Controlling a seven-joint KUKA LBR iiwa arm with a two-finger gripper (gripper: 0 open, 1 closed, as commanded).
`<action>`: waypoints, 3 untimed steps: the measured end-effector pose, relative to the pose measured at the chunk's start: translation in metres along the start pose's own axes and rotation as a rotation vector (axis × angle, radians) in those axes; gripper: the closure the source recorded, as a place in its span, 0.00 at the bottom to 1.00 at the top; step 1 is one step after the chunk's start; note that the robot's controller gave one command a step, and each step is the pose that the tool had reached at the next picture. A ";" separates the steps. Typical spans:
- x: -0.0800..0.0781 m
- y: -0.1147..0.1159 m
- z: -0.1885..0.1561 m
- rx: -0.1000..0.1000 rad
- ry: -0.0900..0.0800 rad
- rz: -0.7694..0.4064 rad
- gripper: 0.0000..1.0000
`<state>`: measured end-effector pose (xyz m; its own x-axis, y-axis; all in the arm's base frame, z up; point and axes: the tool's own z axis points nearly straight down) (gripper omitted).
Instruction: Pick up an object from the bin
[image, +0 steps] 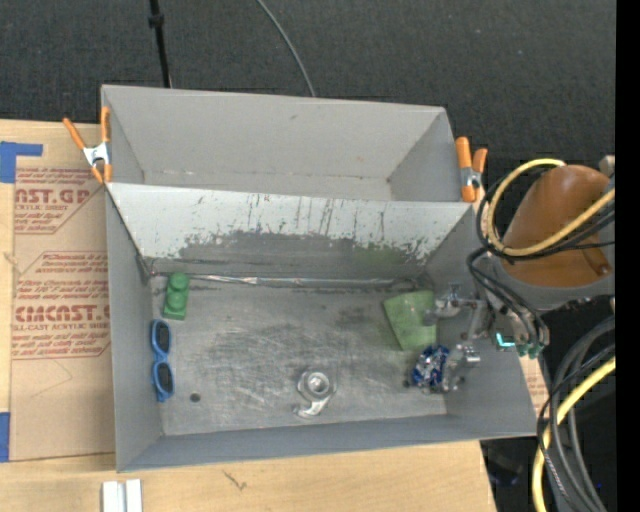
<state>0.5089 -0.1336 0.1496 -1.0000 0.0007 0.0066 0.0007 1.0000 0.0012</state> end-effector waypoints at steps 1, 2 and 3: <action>-0.013 -0.005 0.021 0.007 -0.025 -0.022 0.00; -0.013 -0.005 0.024 0.008 -0.029 -0.018 0.00; -0.013 -0.007 0.025 0.010 -0.029 -0.015 0.00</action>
Offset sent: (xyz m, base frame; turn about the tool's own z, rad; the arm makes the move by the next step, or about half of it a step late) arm 0.0153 -0.0061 -0.0730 -0.0416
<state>0.5220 -0.1407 0.1247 -0.9996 -0.0142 -0.0227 -0.0140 0.9999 -0.0088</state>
